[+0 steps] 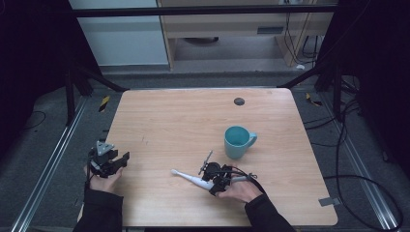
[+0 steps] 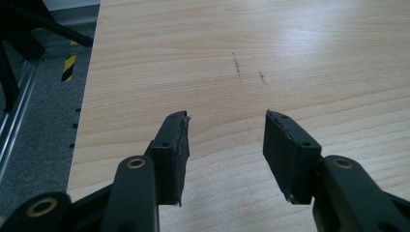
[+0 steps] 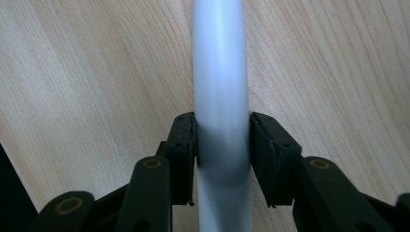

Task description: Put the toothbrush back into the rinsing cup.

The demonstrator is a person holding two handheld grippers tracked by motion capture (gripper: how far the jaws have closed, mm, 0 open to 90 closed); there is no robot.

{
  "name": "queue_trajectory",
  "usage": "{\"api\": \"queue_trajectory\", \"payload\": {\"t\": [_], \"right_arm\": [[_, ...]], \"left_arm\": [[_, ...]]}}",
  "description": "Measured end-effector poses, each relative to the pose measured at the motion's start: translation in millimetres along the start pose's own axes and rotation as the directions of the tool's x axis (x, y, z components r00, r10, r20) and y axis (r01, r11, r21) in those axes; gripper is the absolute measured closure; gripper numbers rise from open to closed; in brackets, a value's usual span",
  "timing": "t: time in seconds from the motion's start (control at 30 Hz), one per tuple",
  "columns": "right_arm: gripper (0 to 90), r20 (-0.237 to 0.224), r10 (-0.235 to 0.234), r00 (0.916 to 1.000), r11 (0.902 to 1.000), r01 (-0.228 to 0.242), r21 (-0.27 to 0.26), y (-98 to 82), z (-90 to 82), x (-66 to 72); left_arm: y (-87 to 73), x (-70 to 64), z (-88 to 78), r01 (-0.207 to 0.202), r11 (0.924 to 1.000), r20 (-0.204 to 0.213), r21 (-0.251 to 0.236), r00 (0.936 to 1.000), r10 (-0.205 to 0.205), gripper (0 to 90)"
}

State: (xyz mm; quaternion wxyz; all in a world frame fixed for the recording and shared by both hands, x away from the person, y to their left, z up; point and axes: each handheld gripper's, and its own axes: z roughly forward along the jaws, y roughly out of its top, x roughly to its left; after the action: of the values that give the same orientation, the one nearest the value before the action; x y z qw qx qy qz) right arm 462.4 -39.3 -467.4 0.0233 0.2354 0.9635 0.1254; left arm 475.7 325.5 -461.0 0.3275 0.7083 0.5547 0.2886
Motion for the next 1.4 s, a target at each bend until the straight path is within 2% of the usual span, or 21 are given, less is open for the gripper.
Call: {"api": "queue_trajectory", "payload": {"t": [0.27,0.53,0.77,0.93,1.1,1.2,1.3,1.33,1.37,1.4], "right_arm": [[65.5,0.018,0.002,0.9998,0.9997,-0.002,0.026,3.6,0.6,2.3],[66.2,0.003,0.035,0.9994,0.9981,-0.035,0.05,6.8,0.3,0.4],[66.3,0.001,0.05,0.9987,0.9985,-0.05,-0.021,2.3,-7.8,-0.1],[66.4,-0.018,0.063,0.9979,0.9911,-0.065,-0.116,-1.2,-22.1,1.0],[66.4,-0.035,0.085,0.9957,0.9676,-0.091,-0.236,-5.1,-36.7,-1.0],[66.4,-0.038,0.106,0.9936,0.9465,-0.113,-0.302,-8.2,-44.9,-3.1],[66.3,-0.047,0.128,0.9907,0.9165,-0.136,-0.376,-10.8,-52.0,-4.8],[66.3,-0.056,0.133,0.9896,0.8988,-0.144,-0.414,-12.3,-55.2,-6.4],[66.3,-0.059,0.142,0.9881,0.8871,-0.154,-0.435,-13.1,-57.4,-7.0],[66.3,-0.063,0.153,0.9862,0.8667,-0.165,-0.471,-14.6,-60.8,-8.6]], "left_arm": [[0.1,-0.5,0.8,-0.002,1.0,0.001,0.004,1.0,0.002,51.7],[-0.1,-0.2,0.6,-0.001,1.0,0.001,0.006,1.0,0.001,52.0],[0.0,0.1,0.5,0.0,1.0,-0.002,0.004,1.0,0.0,52.2],[0.0,-0.6,0.7,-0.001,1.0,0.001,0.006,1.0,0.001,52.3],[0.0,-1.1,0.6,-0.002,1.0,0.002,0.005,1.0,0.002,52.3],[0.1,-1.1,0.4,-0.001,1.0,0.002,0.003,1.0,0.001,52.2],[0.1,-1.4,0.4,-0.002,1.0,0.002,0.002,1.0,0.002,52.2],[0.1,-1.5,0.4,-0.003,1.0,0.002,0.002,1.0,0.003,52.1],[0.1,-1.6,0.4,-0.003,1.0,0.002,0.002,1.0,0.003,52.1],[0.1,-1.7,0.4,-0.003,1.0,0.002,0.002,1.0,0.003,52.1]]}}
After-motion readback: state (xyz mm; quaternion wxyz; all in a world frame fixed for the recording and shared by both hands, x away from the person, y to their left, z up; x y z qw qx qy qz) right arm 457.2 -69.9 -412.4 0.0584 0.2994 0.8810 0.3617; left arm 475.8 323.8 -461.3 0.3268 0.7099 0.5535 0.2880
